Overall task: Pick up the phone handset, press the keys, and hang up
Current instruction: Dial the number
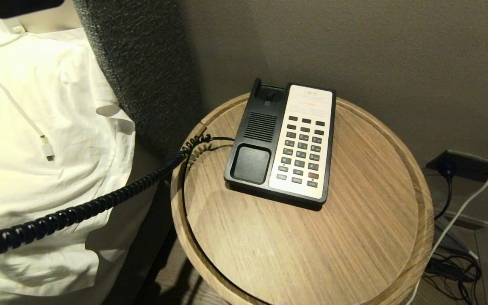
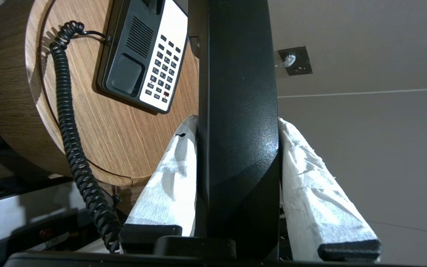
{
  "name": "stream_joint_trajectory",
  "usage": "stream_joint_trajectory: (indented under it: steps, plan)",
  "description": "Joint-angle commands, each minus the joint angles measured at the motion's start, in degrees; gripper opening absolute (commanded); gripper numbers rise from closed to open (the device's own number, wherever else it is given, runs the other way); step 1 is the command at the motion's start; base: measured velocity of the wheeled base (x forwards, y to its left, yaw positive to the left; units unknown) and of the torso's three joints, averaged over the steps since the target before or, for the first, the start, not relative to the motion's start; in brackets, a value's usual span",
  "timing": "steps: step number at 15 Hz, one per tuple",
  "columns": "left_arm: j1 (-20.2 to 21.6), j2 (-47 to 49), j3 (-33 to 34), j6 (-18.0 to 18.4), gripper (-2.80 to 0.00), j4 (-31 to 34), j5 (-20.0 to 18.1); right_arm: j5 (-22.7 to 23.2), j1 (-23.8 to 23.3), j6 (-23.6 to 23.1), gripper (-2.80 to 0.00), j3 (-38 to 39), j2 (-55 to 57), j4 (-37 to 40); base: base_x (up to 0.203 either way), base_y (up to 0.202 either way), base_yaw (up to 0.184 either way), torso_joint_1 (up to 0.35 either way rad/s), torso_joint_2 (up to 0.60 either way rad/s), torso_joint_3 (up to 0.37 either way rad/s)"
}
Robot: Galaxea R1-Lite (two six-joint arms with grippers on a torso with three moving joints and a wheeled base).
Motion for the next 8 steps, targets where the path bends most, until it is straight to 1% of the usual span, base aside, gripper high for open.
stream_joint_trajectory:
  steps: [1,4,6,8]
  plan:
    - [0.17,-0.16,0.04,-0.31,-2.80,0.25,0.06,0.46,0.00,1.18,-2.80,-5.36,-0.10,0.55,0.000,0.000,0.000,0.000,0.00,0.000]
    - [0.25,-0.49,0.11,-0.40,-2.80,0.30,0.06,1.39,0.01,3.23,-2.80,-12.50,-0.03,2.56,0.000,0.000,0.000,0.000,0.00,0.000]
    - [0.32,-0.90,0.52,-0.33,-2.80,0.25,0.06,1.68,0.00,3.63,-2.80,-15.48,1.13,1.61,0.000,0.000,0.000,0.000,0.00,0.000]
    - [0.43,-0.99,1.25,-0.31,-2.80,0.22,0.06,1.74,0.09,6.55,-2.80,-20.75,8.69,1.22,0.000,0.000,0.000,0.000,0.00,0.000]
